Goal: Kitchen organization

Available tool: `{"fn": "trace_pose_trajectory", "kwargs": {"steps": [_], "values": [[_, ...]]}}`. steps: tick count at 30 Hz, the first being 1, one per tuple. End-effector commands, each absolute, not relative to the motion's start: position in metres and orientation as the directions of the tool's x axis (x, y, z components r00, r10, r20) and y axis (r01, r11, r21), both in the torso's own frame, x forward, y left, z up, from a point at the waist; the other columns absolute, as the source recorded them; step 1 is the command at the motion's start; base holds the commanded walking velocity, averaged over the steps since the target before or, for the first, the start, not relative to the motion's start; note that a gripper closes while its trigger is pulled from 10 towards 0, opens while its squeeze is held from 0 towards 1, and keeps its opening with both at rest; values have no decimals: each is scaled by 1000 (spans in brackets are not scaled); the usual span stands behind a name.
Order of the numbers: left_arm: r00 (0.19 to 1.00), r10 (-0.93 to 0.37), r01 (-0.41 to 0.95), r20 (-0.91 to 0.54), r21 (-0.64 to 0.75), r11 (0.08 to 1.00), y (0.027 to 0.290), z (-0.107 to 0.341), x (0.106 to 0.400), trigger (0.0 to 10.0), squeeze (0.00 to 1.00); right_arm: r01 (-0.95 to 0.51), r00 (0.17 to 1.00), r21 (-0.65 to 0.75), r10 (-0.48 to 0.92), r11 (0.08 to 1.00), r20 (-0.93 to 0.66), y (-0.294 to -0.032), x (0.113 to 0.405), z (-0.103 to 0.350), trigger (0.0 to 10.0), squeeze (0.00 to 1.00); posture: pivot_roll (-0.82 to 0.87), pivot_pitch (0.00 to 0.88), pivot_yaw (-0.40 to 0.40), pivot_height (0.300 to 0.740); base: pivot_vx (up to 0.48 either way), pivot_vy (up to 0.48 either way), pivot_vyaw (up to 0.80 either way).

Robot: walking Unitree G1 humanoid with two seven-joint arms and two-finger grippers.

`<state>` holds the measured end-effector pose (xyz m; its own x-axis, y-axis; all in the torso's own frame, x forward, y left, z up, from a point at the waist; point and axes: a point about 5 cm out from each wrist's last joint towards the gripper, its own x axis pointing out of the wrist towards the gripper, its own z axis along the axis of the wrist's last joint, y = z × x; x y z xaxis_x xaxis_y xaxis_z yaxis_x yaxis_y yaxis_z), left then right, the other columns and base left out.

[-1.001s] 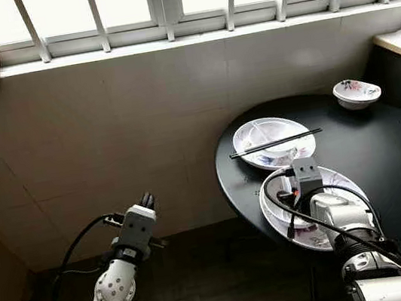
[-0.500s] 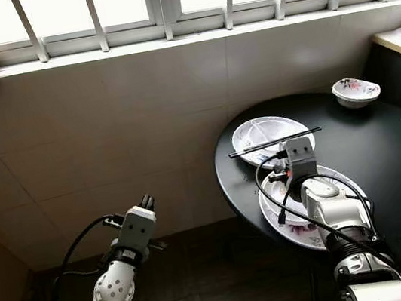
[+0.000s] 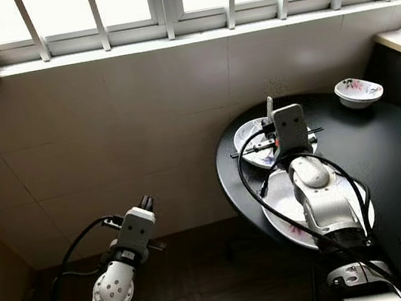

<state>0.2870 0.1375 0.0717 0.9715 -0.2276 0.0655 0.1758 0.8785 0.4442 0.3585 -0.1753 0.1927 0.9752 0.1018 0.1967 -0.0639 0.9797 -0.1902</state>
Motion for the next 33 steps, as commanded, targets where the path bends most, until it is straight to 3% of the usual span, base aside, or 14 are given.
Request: {"fn": "trace_pose_trajectory", "kwargs": {"steps": [1, 12, 23, 27, 33], "values": [[970, -232, 178, 68, 446, 877, 137, 72, 286, 10000, 0, -76, 970, -198, 118, 977, 211, -171, 356, 193, 0, 0, -75, 0, -31, 740, 0, 0, 0], [978, -209, 176, 26, 446, 878, 145, 60, 275, 10000, 0, -306, 927, -251, 347, 918, 140, -124, 328, 151, 0, 0, -67, 0, -26, 740, 0, 0, 727], [985, -164, 173, -58, 399, 900, 154, 41, 259, 10000, 0, -398, 913, -283, 408, 873, -25, -123, 308, 97, 0, 0, -60, 0, -33, 740, 0, 0, 800], [986, -134, 161, -97, 376, 913, 157, 36, 258, 10000, 0, -394, 915, -268, 403, 879, -24, -123, 306, 94, 0, 0, -57, 0, -35, 740, 0, 354, 800], [986, -163, 166, -42, 395, 903, 155, 42, 259, 10000, 0, -349, 932, -258, 362, 901, 3, -125, 310, 96, 0, 0, -60, 0, -32, 740, 0, 234, 800]]}}
